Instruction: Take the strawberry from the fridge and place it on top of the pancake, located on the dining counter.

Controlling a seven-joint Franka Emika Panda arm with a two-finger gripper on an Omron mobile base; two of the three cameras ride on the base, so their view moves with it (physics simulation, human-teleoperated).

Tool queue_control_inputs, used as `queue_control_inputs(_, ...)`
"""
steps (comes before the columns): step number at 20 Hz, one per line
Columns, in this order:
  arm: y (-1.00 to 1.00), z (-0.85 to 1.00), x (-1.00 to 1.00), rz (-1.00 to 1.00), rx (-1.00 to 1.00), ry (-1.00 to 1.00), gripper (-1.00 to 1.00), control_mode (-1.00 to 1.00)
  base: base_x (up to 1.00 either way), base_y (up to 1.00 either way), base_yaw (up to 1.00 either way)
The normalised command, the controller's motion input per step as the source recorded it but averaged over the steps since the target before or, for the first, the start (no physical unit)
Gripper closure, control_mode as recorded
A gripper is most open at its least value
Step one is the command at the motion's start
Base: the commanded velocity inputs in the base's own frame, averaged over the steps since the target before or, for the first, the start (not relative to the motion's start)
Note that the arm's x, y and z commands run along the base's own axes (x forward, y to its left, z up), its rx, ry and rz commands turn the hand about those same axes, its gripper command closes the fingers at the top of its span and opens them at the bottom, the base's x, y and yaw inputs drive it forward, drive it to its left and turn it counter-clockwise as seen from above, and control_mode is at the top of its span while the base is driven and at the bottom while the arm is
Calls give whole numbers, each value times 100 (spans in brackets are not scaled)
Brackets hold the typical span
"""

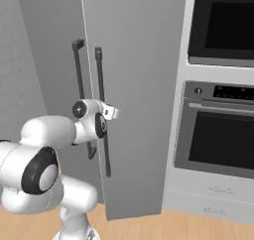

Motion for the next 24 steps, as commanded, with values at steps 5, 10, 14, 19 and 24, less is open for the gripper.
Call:
queue_control_inputs(5,-100,0,-37,0,14,-6,100,-100,0,0,0)
queue_control_inputs(10,-100,4,-37,0,19,-14,100,-100,0,0,0)
queue_control_inputs(14,-100,3,-33,0,22,-10,100,-100,0,0,0)
queue_control_inputs(19,-100,18,-17,-1,21,-12,100,-100,0,0,0)
queue_control_inputs(24,-100,7,-28,-3,17,-12,100,-100,0,0,0)
